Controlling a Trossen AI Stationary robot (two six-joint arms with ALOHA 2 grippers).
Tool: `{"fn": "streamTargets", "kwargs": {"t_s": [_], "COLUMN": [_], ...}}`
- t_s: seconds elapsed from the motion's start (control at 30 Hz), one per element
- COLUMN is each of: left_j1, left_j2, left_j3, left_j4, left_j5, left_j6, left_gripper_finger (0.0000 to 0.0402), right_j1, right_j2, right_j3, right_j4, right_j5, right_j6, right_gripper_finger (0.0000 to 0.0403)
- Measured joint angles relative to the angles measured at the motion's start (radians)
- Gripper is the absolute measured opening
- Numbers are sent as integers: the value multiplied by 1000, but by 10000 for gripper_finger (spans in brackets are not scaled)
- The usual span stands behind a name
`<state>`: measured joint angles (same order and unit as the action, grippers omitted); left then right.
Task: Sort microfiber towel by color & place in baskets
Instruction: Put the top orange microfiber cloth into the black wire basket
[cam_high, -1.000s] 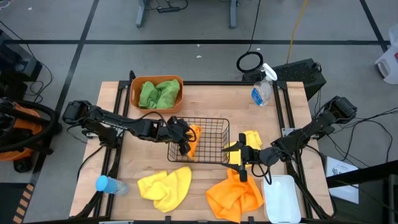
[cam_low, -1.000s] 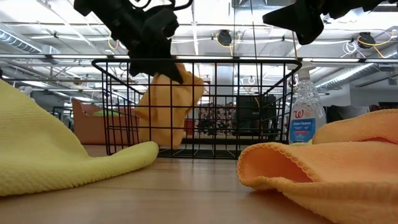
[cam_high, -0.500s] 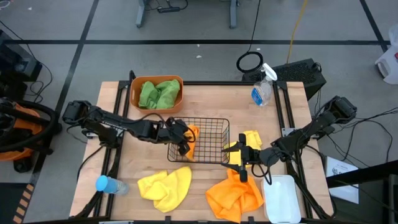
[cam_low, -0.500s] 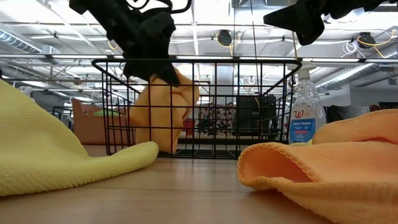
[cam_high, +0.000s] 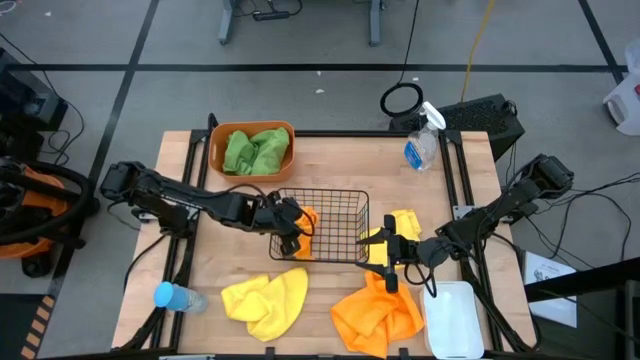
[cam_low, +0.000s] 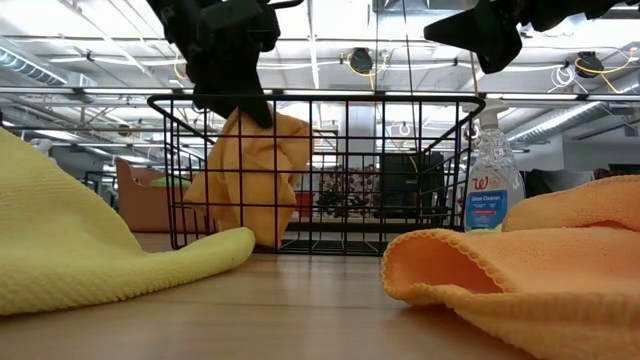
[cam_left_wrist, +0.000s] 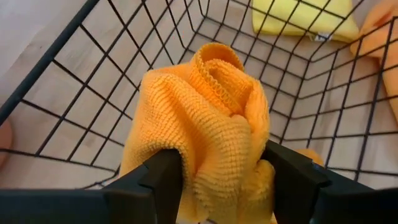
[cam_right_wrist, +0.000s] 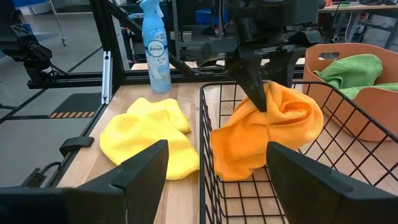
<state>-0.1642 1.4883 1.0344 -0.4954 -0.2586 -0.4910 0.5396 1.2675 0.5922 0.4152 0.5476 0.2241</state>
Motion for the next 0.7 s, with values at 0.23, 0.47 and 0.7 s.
{"fn": "streamTargets", "kwargs": {"t_s": [0.23, 0.47, 0.7], "left_j1": [1, 15, 43], "left_j2": [0, 0, 0], "left_j3": [83, 155, 185], "left_j4": [-159, -194, -194], "left_j5": [-3, 22, 29], "left_j6": [0, 65, 127], "left_gripper_finger": [199, 199, 199], "right_j1": [0, 0, 0], "right_j2": [0, 0, 0], "right_j3": [0, 0, 0], "right_j4": [0, 0, 0], "right_j5": [0, 0, 0], "right_j6": [0, 0, 0], "right_gripper_finger": [263, 263, 263]}}
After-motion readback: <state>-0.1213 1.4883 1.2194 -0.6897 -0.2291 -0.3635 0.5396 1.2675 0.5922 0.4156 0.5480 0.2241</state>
